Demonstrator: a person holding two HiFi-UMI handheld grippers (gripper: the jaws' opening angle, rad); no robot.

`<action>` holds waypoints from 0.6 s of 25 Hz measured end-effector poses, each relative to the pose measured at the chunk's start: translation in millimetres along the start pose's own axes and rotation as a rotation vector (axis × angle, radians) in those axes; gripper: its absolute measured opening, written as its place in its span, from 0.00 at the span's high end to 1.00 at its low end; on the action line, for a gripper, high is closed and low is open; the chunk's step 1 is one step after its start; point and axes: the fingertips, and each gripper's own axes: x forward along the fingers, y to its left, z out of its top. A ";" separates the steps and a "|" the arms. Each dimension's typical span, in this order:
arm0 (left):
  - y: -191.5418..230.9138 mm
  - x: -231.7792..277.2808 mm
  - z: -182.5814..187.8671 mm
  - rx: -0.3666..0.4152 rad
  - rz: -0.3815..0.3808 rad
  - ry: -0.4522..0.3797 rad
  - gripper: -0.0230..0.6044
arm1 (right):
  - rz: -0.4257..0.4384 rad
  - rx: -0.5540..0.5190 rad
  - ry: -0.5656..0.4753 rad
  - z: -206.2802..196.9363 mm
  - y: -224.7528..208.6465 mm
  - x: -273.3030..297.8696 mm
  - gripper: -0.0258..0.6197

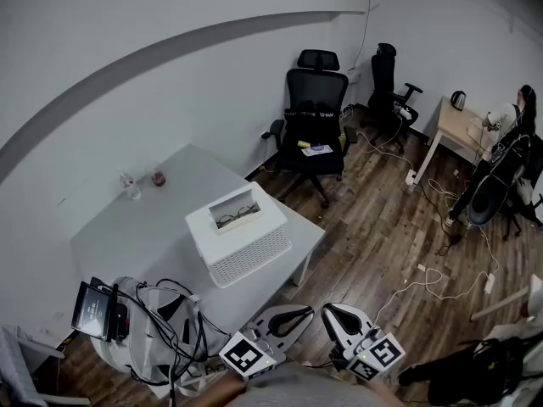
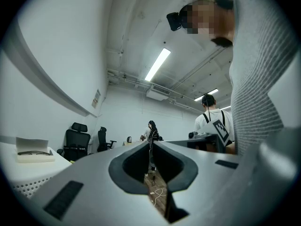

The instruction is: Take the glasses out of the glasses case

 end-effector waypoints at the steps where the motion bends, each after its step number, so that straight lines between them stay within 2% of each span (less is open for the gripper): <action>1: -0.5 1.1 1.8 -0.003 0.002 -0.001 0.94 | 0.001 0.001 0.001 0.5 -0.5 -0.3 0.94; 4: 0.0 1.6 3.2 -0.002 0.007 -0.005 0.94 | 0.003 0.005 0.003 0.8 -1.4 0.3 0.94; 7: 0.7 1.9 9.8 0.022 0.006 -0.043 0.94 | 0.007 0.005 0.008 -0.5 -1.5 1.8 0.94; 12: 3.9 1.5 0.9 -0.009 0.032 -0.012 0.94 | 0.018 0.003 0.008 0.2 -3.5 3.4 0.94; 15: 1.8 8.7 8.2 0.019 0.024 -0.049 0.94 | 0.024 0.002 0.010 2.9 -7.3 1.7 0.94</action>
